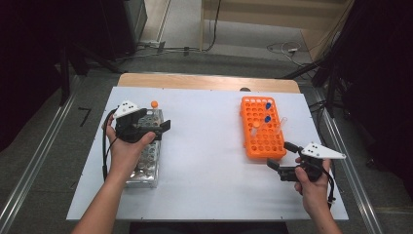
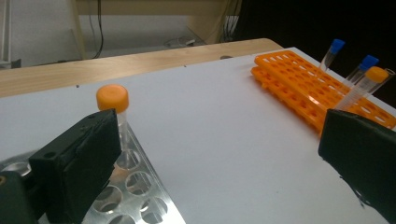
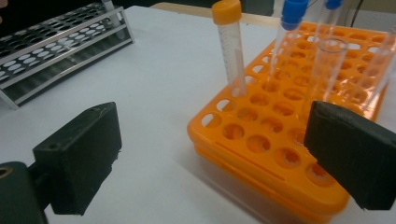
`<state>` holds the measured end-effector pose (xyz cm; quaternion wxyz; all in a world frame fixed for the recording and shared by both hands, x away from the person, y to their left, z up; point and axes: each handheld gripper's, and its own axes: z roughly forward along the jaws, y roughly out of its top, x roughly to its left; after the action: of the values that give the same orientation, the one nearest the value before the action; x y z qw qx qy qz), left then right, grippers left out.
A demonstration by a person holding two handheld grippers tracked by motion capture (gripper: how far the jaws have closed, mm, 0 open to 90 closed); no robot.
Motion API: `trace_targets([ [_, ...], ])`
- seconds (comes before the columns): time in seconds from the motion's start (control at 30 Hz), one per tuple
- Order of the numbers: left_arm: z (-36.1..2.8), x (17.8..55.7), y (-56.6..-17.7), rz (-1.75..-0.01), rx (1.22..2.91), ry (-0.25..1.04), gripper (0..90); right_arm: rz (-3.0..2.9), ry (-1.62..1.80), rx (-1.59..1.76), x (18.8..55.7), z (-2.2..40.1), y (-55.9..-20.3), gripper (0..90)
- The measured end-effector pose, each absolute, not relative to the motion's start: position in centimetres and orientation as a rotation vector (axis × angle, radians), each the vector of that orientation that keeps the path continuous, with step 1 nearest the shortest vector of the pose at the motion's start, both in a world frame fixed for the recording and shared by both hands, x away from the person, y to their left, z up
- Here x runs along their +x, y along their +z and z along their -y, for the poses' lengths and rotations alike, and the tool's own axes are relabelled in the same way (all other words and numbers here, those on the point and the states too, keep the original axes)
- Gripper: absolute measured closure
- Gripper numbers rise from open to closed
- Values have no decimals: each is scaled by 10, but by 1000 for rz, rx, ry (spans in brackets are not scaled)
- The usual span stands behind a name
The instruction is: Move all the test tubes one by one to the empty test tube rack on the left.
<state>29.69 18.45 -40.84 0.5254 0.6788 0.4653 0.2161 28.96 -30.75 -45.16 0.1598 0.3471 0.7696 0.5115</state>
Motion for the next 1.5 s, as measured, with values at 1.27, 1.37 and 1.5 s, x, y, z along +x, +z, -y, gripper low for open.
trace_targets([
  [1.27, -153, 245, -426, -1041, 1610, 428, 0, -2132, 1157, 1164, 355, 238, -475, 723],
  [1.37, -151, 245, -426, -1035, 1611, 427, 4, -2126, 1159, 1164, 355, 240, -475, 729],
  [1.5, -150, 244, -426, -1021, 1616, 421, 5, -2089, 1212, 1136, 350, 243, -468, 731],
])
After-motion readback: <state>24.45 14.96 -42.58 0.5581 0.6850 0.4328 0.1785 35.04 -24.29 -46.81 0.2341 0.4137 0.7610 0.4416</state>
